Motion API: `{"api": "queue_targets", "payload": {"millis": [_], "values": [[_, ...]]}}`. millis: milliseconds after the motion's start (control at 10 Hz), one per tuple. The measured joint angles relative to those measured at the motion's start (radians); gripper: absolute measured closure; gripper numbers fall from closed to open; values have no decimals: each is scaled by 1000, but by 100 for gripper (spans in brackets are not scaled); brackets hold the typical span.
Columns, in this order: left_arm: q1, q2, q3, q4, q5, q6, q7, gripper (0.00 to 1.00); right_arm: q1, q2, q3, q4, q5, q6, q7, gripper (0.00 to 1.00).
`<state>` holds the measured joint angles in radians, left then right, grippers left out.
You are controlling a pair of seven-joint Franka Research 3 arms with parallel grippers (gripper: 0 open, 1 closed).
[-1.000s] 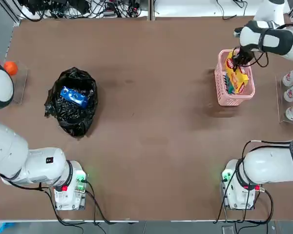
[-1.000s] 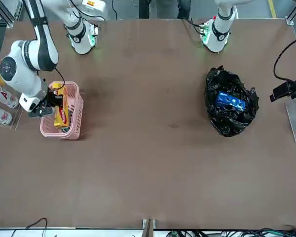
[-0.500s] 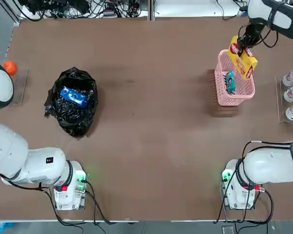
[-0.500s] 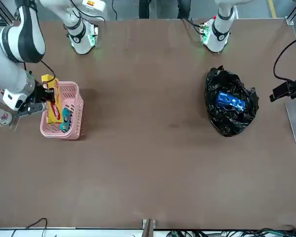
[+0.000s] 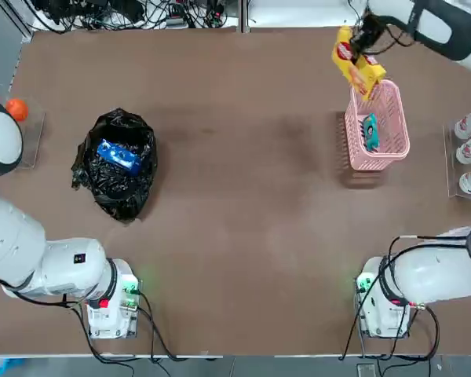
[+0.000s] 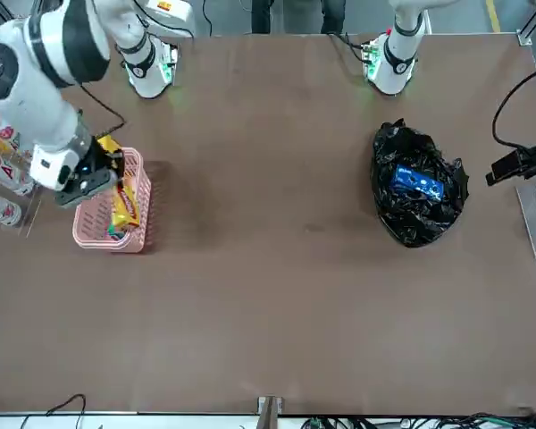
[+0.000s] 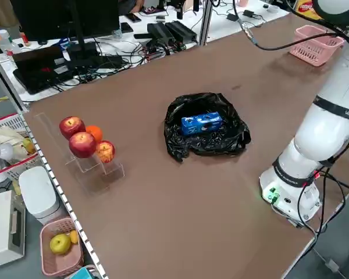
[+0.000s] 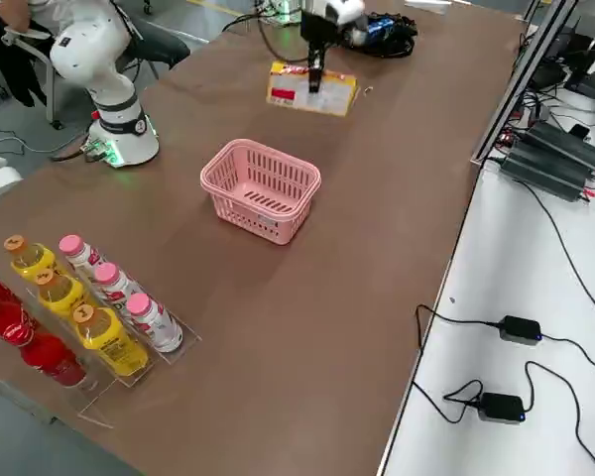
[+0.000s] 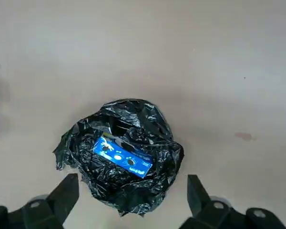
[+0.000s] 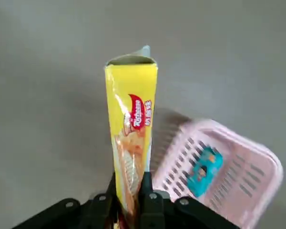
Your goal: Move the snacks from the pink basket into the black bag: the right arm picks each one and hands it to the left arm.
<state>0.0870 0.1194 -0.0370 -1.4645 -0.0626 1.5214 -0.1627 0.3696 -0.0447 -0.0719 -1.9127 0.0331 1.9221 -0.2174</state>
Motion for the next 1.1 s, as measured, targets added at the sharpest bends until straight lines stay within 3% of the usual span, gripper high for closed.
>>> {"api": "queue_targets", "payload": {"millis": [300,600,800,1100], "values": [[-40,13,-13,0,-27,0,-253,0,187,17,2,16,17,189,21,79],[-104,18,-33,0,-113,1,-591,0,332,119,0,59,16,435,21,79],[-154,24,-40,0,-168,4,-785,0,427,211,-1,180,4,504,72,79],[-195,48,-53,0,-243,39,-948,0,522,318,-2,348,-131,520,249,79]]}}
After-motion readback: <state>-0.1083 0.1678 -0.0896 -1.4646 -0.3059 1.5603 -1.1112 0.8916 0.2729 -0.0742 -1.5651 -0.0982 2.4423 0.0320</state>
